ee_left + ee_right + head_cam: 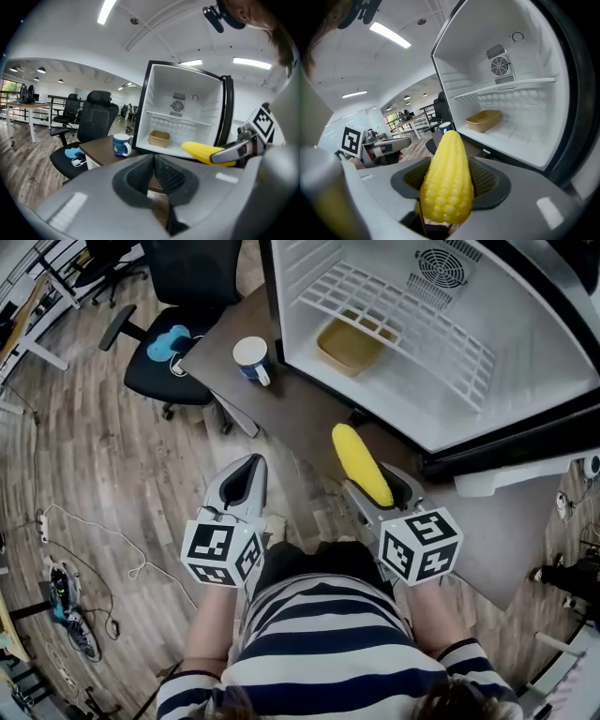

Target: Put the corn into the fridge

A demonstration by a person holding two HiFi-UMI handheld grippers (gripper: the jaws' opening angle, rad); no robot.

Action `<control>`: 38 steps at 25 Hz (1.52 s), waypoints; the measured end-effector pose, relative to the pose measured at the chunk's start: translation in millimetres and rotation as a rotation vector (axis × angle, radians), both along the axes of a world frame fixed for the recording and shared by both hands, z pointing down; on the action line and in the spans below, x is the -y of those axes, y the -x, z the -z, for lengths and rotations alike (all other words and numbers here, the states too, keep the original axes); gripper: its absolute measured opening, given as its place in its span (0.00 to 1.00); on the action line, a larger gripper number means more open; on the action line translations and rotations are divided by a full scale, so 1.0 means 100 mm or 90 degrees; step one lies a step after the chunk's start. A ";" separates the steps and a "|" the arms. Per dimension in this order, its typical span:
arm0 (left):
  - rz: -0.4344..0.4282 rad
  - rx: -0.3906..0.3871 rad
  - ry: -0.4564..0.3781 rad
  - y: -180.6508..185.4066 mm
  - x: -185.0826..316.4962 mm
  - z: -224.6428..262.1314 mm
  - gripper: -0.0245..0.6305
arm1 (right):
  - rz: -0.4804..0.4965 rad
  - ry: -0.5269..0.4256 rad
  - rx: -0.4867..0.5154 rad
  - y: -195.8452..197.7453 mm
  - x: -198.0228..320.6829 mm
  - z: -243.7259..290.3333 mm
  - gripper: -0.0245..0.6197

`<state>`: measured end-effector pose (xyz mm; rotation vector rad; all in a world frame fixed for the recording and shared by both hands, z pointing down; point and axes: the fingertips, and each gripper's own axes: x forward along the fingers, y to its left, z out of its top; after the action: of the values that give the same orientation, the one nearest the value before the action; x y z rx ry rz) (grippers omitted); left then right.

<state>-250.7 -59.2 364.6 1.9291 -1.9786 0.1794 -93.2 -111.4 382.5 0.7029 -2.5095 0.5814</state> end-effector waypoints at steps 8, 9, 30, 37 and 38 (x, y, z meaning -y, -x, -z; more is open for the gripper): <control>-0.065 -0.004 -0.019 0.68 0.20 0.15 0.04 | -0.047 -0.028 0.013 0.59 0.06 0.33 0.44; -0.078 -0.004 -0.019 0.71 0.23 0.16 0.04 | -0.056 -0.030 0.013 0.62 0.06 0.36 0.44; -0.179 0.007 -0.084 0.39 1.13 0.73 0.04 | -0.121 -0.135 0.025 0.46 1.08 1.08 0.44; -0.176 0.008 -0.101 0.27 1.32 0.84 0.04 | -0.113 -0.162 0.026 0.50 1.38 1.25 0.44; -0.175 0.008 -0.105 0.26 1.35 0.86 0.04 | -0.113 -0.165 0.026 0.50 1.44 1.28 0.44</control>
<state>-276.5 -194.3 278.6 2.3070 -1.7771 0.1029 -143.5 -255.1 254.6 1.0273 -2.6050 0.3339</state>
